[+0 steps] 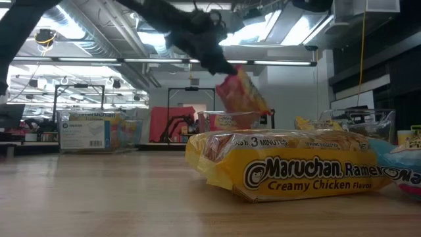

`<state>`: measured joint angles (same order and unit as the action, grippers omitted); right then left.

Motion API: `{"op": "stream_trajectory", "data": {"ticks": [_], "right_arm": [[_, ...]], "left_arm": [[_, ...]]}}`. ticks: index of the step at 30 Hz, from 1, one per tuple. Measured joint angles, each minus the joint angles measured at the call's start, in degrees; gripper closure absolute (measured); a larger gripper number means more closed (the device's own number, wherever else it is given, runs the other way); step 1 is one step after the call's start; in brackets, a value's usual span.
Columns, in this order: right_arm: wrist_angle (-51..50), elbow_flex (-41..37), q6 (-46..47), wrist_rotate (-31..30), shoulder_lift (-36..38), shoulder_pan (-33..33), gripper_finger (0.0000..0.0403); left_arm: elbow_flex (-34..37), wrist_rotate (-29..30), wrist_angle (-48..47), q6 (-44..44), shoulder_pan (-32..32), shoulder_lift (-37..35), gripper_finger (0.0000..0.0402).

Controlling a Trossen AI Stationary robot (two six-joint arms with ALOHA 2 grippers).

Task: Sort Maruchan noodles
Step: Put the red noodle pack in the middle transparent basket

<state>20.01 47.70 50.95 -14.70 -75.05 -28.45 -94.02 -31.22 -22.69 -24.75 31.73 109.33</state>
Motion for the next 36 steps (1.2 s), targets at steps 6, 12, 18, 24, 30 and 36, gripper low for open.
{"op": "stream_trajectory", "data": {"ticks": [6,12,18,24,30,36], "right_arm": [[0.1,0.0,1.6,-0.2,0.0,0.0,0.0295],[0.1,0.0,1.6,-0.2,0.0,0.0,0.0295],[0.0,0.0,1.6,-0.2,0.0,0.0,0.0295],[-0.1,0.0,1.4,-0.3,0.0,0.0,0.0295],[-0.5,0.0,1.3,-0.1,0.0,0.0,0.0295],[-0.6,0.0,1.3,0.2,0.0,0.0,0.0295]], "left_arm": [[0.0,1.0,-0.6,3.9,4.3,5.1,0.0401],[0.1,5.7,-0.8,6.3,5.2,6.8,0.0401],[0.1,11.5,-1.2,6.6,4.8,6.2,0.0401],[0.1,20.4,-2.0,10.3,4.0,6.2,0.0387],[0.1,20.9,-2.6,17.5,4.8,6.2,0.0366],[0.1,18.1,-3.1,19.8,5.6,3.7,0.0347]]}}
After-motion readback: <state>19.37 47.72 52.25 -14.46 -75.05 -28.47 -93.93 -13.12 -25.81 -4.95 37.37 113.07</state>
